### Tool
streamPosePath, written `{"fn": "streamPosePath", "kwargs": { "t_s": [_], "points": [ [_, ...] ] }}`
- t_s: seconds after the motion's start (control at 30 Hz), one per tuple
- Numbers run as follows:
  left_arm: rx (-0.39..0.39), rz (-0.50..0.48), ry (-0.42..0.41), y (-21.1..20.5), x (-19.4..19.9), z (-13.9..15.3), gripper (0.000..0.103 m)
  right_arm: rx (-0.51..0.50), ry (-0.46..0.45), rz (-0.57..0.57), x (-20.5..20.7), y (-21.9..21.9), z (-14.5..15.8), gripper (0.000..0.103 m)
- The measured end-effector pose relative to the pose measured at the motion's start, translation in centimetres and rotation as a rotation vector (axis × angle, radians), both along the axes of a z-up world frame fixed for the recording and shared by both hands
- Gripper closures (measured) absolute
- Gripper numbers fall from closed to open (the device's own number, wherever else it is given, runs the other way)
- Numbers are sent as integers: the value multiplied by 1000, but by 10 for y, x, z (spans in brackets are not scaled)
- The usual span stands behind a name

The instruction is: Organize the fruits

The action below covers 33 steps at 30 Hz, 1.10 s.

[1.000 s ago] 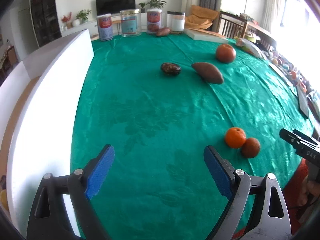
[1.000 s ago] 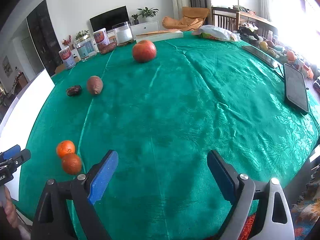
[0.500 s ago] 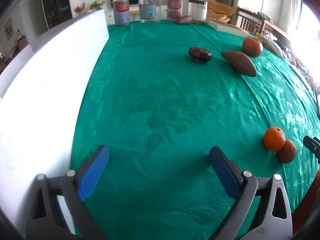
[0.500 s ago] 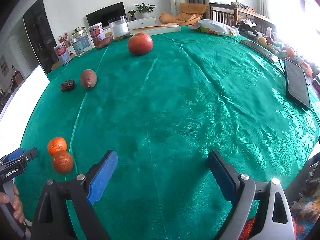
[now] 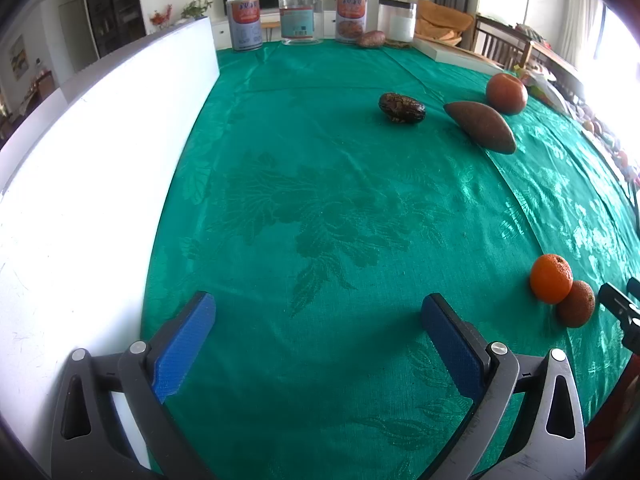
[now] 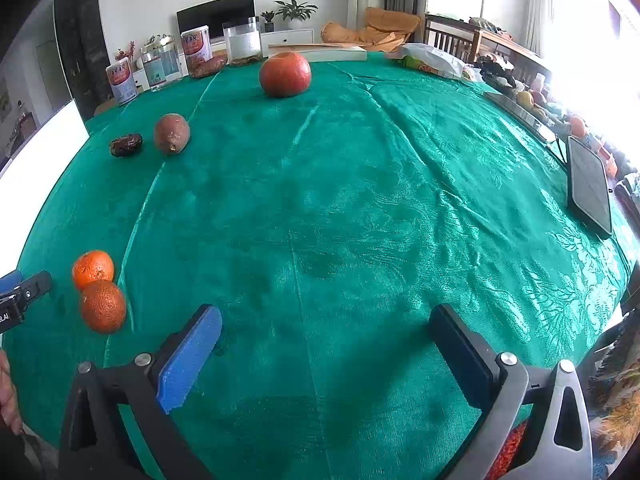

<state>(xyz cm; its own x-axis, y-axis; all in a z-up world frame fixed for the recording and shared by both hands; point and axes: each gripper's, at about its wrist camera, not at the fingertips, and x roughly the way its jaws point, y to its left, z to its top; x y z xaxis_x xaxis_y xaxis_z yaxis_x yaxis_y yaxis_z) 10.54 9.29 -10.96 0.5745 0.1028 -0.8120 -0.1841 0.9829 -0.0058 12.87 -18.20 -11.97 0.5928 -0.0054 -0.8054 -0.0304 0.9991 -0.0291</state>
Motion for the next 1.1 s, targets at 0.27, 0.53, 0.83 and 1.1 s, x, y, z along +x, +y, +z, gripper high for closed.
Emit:
{"fn": "streamPosePath", "kwargs": {
  "t_s": [0.27, 0.53, 0.83, 1.1],
  "points": [
    [0, 0, 0, 0, 0, 0, 0, -3, -11, 3, -1, -1, -1, 0],
    [0, 0, 0, 0, 0, 0, 0, -5, -16, 5, -2, -1, -1, 0],
    [1, 0, -1, 0, 0, 0, 0, -5, -16, 5, -2, 0, -1, 0],
    [1, 0, -1, 0, 0, 0, 0, -5, -16, 5, -3, 0, -1, 0]
  ]
}}
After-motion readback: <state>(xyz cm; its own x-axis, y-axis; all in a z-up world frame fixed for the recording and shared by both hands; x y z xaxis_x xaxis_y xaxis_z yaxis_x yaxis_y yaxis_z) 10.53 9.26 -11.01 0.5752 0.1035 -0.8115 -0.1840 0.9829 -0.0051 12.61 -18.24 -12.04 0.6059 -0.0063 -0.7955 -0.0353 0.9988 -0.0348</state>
